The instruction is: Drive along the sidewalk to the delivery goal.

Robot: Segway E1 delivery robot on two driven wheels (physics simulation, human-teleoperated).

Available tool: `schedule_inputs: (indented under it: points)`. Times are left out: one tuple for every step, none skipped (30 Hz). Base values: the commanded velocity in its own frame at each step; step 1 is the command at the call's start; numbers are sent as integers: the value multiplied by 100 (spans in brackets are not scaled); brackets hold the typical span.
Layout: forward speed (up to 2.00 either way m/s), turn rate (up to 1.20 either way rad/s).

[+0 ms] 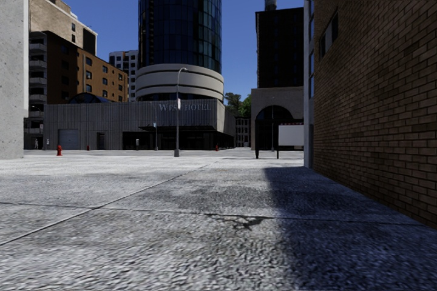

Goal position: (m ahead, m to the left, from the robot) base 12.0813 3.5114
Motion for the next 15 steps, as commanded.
schedule_inputs:
  points:
    - [200, 0]
    - [200, 11]
    - [200, 27]
    - [200, 44]
    - [200, 66]
    - [200, 79]
    - [200, 79]
    - [200, 84]
    - [200, 85]
    - [200, 85]
    - [200, 85]
    - [200, 85]
    - [200, 85]
    - [200, 85]
    - [200, 85]
